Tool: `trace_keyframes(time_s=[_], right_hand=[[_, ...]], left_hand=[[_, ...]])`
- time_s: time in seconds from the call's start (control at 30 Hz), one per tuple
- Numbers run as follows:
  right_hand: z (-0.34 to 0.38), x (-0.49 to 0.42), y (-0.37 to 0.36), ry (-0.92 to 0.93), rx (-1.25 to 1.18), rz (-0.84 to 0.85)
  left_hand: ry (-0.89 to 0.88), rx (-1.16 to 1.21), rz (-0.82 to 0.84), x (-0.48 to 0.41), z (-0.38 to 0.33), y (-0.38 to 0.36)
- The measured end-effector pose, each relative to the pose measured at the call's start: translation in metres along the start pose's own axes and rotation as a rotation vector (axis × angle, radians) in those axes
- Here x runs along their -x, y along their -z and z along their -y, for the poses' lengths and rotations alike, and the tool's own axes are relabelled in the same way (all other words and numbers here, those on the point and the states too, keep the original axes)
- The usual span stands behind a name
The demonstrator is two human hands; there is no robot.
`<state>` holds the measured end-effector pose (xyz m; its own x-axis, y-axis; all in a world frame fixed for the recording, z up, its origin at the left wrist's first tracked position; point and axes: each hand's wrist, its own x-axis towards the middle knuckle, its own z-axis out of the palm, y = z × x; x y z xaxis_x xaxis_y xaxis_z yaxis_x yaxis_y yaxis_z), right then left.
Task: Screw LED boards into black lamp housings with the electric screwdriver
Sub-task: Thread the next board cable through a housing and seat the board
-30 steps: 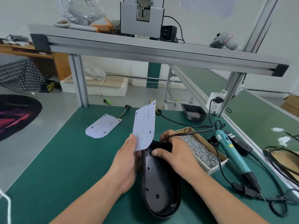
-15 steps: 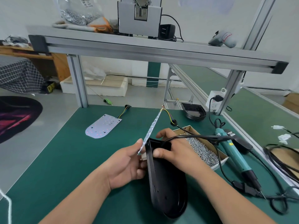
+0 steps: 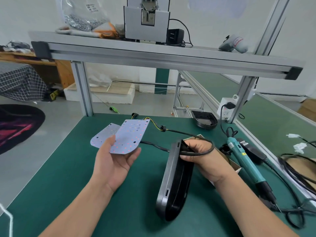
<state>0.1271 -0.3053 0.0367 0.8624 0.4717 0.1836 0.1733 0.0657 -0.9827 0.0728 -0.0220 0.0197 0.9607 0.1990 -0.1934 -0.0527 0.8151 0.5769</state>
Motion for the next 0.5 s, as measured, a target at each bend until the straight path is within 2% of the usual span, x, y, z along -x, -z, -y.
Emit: trace_keyframes(time_s=[0.1, 0.3, 0.5], right_hand=[[-0.003, 0.001, -0.010, -0.066, -0.061, 0.000], [-0.004, 0.002, -0.016, -0.191, -0.139, -0.025], [-0.002, 0.000, -0.010, -0.248, -0.039, -0.070]], left_hand=[[-0.047, 0.090, 0.045, 0.002, -0.004, 0.000], [-0.051, 0.072, 0.104, 0.006, -0.009, -0.004], [-0.070, 0.002, -0.002, -0.001, -0.015, -0.001]])
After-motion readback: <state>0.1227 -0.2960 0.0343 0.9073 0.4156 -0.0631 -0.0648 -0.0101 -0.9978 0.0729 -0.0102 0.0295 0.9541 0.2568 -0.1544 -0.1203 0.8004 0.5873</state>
